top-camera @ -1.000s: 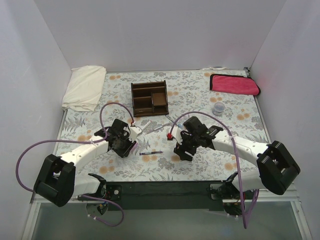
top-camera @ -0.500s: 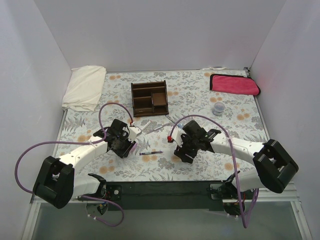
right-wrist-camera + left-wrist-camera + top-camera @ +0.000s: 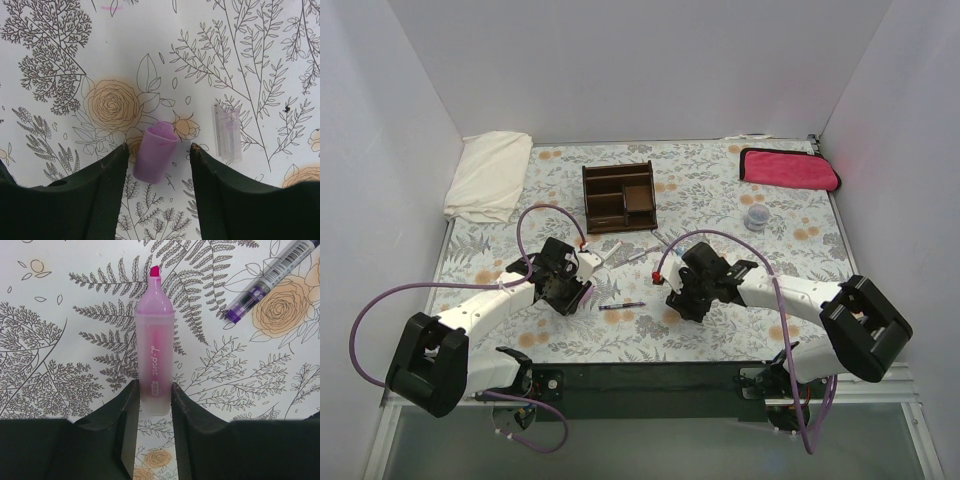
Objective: Sort the stationery into containers
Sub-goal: Close the pen cap on the pen.
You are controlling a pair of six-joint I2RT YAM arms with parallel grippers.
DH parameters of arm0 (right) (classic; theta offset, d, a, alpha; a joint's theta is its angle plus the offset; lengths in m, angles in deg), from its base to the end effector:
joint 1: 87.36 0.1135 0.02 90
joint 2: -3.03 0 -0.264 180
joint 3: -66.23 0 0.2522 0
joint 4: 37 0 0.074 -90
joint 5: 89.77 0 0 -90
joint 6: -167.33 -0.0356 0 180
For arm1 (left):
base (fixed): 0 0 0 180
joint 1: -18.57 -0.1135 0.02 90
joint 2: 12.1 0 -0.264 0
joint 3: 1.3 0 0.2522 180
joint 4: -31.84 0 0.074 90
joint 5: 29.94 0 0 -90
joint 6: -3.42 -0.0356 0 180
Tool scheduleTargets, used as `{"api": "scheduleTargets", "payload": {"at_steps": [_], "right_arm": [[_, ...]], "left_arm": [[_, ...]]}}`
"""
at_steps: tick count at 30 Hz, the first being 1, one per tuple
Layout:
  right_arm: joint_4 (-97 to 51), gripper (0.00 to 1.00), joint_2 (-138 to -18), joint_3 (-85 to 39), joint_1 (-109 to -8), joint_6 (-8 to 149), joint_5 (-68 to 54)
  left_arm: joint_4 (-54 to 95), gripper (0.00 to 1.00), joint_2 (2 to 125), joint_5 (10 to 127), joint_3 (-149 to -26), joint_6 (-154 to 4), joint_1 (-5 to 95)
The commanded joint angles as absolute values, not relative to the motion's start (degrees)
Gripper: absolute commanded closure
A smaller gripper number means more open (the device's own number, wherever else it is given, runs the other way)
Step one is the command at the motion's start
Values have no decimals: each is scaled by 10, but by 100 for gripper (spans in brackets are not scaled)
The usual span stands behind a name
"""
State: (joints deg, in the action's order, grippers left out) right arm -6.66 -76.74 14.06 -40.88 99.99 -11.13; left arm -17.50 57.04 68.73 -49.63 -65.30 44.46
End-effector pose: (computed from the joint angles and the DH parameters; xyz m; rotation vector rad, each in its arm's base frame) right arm 0.1701 0.1893 0.1642 -1.5394 2.1028 0.4080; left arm 0.1765 -0.0916 0.1679 0.1528 2.8537 -0.3986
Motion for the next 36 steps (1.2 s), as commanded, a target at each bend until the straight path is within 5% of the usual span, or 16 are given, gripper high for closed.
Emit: {"api": "scheduleTargets", "payload": {"at_steps": [1,5,6,7,18,29,36], "right_arm": [[-75,46,-775,148,-398,999,-113],[-68,65,-771,154,-397,1012,-107],[-61,95,-767,151,-397,1016,-104],[-59,99,-762,149,-397,1013,-88],[107,99,-631,37,-421,1122,-256],[123,99,-555,2,-418,1378,-120],[-43,99,-538,25,-403,1466,-46]], "left_arm": [[-173,100,561,698,-511,-650,439],[-175,100,561,702,-515,-650,438],[-177,100,561,702,-517,-650,437],[-178,100,562,701,-519,-653,436],[-279,100,559,844,-592,-725,434],[-435,100,615,894,-807,-733,433],[-505,100,648,901,-888,-772,433]]}}
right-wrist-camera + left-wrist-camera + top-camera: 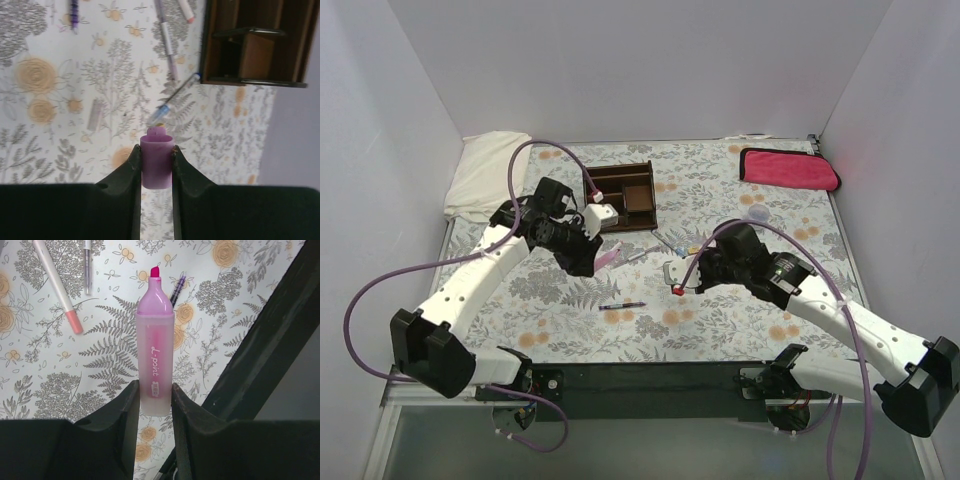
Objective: Sort the stationery into containers
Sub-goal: Close the pen cap on the pen.
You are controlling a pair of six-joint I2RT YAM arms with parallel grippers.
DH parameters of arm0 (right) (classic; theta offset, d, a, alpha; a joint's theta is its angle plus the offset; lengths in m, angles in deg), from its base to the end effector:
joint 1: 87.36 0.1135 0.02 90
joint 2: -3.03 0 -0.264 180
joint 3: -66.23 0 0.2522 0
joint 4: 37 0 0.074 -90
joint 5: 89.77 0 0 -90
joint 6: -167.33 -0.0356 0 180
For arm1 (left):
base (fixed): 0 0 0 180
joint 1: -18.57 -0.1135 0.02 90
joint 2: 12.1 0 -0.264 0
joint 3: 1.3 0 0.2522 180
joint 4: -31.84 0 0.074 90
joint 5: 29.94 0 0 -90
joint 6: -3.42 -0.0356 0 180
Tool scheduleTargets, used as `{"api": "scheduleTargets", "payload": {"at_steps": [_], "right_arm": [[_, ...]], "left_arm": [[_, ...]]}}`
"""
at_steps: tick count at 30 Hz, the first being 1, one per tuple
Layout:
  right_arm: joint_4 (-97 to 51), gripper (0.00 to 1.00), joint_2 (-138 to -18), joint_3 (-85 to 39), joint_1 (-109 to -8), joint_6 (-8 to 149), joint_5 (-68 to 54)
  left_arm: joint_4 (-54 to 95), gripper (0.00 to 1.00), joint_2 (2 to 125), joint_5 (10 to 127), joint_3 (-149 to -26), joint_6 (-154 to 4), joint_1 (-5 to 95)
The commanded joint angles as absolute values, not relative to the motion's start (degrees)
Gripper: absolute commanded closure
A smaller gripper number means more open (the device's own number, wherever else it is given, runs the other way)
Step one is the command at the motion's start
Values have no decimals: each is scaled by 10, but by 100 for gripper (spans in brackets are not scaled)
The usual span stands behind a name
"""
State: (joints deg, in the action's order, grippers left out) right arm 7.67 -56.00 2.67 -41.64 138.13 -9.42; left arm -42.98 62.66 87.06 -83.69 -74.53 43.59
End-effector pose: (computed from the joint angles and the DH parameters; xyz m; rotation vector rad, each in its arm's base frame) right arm 0.1486 0.1609 0.2895 -1.8627 1.2799 0.0512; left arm 0.2121 -0.1168 0.3042 0.4513 2.7688 -0.8175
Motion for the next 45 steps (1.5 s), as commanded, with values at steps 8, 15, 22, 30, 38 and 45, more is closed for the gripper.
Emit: {"api": "scheduleTargets", "payload": {"at_steps": [8,15,22,30,38,45], "right_arm": [[-265,99,-528,93,-351,1535,0],[-563,99,-503,250,-313,1627,62],[-947,99,-589,341,-302,1710,89],[-980,99,-654,308,-295,1721,66],[-750,99,-585,295,-295,1712,8],[-725,99,-546,327,-311,1706,-53]], "left_arm": [[-560,100,686,1069,-942,-731,434],[-584,100,706,1197,-955,-711,406],[-617,100,743,1279,-959,-726,391],[-617,100,804,1349,-974,-722,388],[-620,100,775,1333,-967,-724,385],[-620,100,749,1364,-936,-762,387]]}}
